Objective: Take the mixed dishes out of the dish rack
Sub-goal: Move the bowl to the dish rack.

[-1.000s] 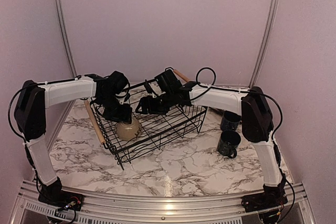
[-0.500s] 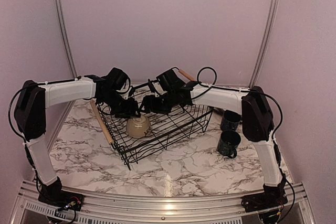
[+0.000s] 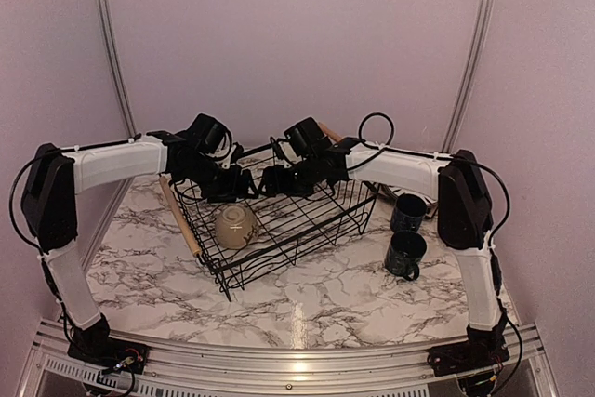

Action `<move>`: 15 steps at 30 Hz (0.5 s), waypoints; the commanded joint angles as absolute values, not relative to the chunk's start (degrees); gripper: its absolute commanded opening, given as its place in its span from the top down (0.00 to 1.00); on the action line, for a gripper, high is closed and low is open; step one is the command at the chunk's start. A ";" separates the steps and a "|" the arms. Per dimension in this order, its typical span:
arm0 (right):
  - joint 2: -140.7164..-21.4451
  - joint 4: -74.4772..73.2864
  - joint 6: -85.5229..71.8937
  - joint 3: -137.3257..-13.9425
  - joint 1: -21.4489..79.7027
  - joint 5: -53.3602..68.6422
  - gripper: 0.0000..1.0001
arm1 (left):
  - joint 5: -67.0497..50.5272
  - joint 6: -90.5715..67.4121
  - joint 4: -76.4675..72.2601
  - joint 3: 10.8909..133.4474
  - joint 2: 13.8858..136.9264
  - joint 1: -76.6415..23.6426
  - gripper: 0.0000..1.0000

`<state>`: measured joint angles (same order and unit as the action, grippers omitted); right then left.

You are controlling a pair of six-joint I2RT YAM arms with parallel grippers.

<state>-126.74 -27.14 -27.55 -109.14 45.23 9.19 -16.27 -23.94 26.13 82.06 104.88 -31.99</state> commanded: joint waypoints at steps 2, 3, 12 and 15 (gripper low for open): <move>-127.25 -30.25 -24.57 -112.13 47.24 10.69 0.24 | -10.01 -23.11 32.39 79.56 98.78 -31.99 0.25; -127.76 -30.61 -24.22 -112.64 47.69 11.23 0.25 | -9.30 -23.53 32.43 78.42 97.68 -31.80 0.25; -131.82 -31.76 -21.19 -116.76 48.68 14.56 0.21 | -4.62 -24.33 31.88 75.65 91.77 -30.41 0.26; -134.69 -35.11 -20.60 -120.70 49.03 12.70 0.20 | -4.36 -24.40 32.04 75.58 92.51 -30.42 0.35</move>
